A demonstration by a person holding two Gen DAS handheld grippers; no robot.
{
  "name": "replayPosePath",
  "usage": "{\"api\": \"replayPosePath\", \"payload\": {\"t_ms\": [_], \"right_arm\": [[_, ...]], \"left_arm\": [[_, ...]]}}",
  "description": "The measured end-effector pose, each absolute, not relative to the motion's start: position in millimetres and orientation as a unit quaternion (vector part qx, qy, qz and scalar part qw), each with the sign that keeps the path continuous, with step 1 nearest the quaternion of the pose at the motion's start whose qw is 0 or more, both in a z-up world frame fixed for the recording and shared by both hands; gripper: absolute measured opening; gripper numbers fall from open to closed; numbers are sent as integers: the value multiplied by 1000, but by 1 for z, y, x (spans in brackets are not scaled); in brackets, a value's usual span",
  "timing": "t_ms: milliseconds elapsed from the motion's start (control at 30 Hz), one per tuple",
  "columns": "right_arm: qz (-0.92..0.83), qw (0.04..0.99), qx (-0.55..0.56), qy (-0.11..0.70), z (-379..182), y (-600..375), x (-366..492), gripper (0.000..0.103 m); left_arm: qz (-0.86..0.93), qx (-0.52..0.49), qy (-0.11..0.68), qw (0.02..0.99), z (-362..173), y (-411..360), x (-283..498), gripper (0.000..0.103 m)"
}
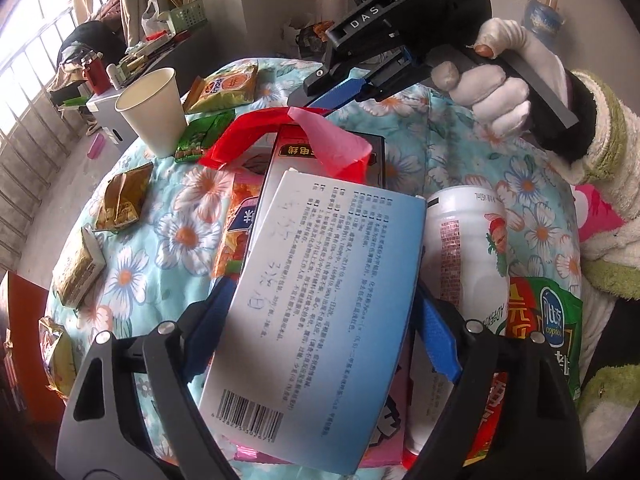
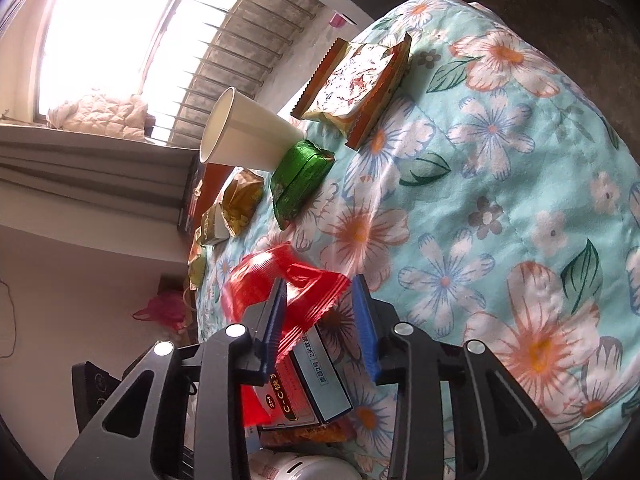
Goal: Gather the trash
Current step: 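Lift and carry the box and red bag in both tools over the wastebasket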
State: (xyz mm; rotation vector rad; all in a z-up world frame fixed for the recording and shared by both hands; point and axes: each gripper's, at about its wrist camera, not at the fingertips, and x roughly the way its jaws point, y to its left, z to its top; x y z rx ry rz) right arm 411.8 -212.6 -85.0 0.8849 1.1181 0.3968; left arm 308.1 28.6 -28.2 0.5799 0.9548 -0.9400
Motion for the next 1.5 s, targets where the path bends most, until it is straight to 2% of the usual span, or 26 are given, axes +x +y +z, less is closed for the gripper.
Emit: {"api": "replayPosePath", "payload": {"t_ms": [167,400,500,567,900,1100,1300,1367,1467,1500], "right_arm": [[186,741,414,495,-78,-225,403,11],[186,740,432,480,-71,-243,391,9],[186,718,458,490,-80,-248,393,18],[175,707,470,498,-86,-251,394,50],[162,613,562,531,-132,-246,401,53],[151,583,601,525,-148,-243,404,53],[142,571,620,519,-158,-241,399,34],[142,570,622,518,-158,-239,396,23],[141,579,621,509,-156,-236,389,13],[143,583,620,505,-152,-237,385,12]], "left_arm": [[-424,258,427,756,-23,32,305,80],[-403,218,412,787,-5,47,304,78],[-373,188,410,811,3,60,305,77],[-353,165,410,825,9,69,306,77],[-276,73,386,877,34,111,289,77],[-261,55,375,888,39,126,276,77],[-263,48,367,891,42,131,262,77],[-263,46,365,892,43,132,261,77],[-263,41,362,893,45,135,258,77],[-262,38,360,894,46,136,258,77]]}}
